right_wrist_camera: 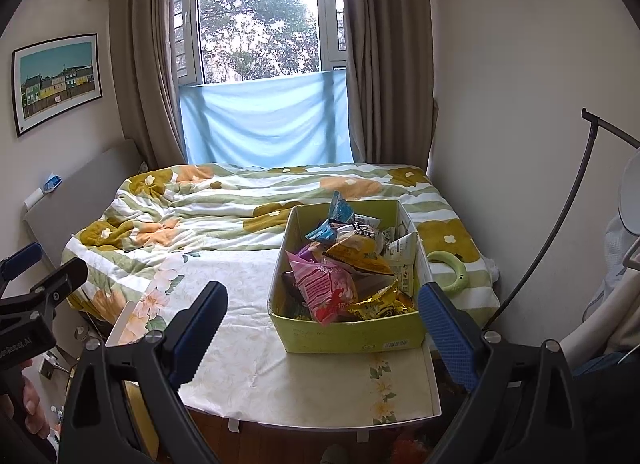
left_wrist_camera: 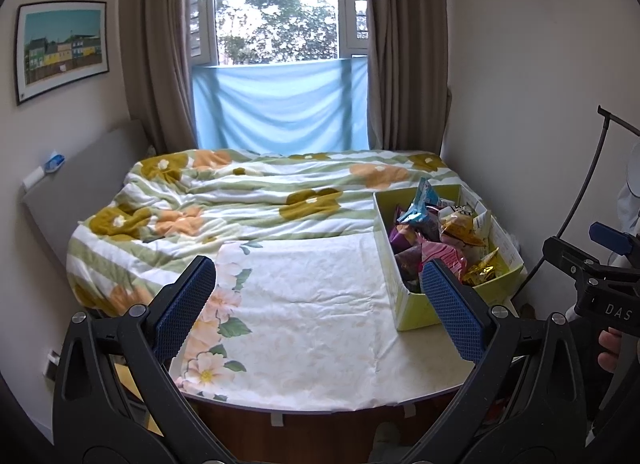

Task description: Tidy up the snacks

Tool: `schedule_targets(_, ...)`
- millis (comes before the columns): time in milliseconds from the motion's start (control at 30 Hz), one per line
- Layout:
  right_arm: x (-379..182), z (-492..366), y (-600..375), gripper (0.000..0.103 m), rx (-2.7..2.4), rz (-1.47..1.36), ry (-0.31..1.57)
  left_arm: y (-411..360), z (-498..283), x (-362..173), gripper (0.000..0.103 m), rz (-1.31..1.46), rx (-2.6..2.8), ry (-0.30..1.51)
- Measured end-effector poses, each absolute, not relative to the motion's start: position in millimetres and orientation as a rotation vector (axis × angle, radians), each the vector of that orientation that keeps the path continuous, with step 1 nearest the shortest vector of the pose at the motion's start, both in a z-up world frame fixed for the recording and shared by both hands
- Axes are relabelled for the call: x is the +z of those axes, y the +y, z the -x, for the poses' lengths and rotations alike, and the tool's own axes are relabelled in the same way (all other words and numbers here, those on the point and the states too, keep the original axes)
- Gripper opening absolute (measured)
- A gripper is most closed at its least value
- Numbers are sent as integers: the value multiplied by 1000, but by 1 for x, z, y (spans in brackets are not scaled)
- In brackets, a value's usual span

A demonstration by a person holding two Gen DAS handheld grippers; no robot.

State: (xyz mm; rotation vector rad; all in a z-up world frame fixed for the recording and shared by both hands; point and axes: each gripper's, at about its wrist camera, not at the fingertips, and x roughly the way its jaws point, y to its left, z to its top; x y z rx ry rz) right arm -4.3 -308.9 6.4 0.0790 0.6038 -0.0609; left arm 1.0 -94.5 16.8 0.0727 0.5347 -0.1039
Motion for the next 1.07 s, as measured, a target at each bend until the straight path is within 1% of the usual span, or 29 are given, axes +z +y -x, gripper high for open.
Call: schedule_targets(1067,6,1,-302,95,-51,-76,605,-95,-1,17,102,-55,-81,509)
